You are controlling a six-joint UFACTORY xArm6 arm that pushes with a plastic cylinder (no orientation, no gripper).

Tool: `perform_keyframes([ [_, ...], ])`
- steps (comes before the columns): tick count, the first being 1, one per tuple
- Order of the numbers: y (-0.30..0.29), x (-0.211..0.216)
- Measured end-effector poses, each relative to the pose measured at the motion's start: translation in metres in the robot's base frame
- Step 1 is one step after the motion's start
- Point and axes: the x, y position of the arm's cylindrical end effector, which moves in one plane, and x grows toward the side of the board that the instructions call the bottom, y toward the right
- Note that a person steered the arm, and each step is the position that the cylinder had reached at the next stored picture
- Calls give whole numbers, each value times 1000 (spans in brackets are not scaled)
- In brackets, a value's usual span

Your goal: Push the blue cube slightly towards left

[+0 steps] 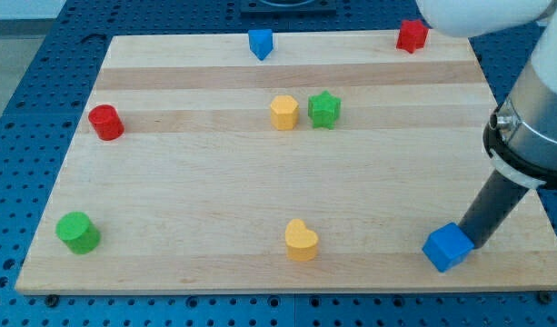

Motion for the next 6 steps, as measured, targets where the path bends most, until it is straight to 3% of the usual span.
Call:
perform_keyframes([
  [1,41,1],
  [2,65,31],
  [3,54,42],
  [6,-81,-34],
])
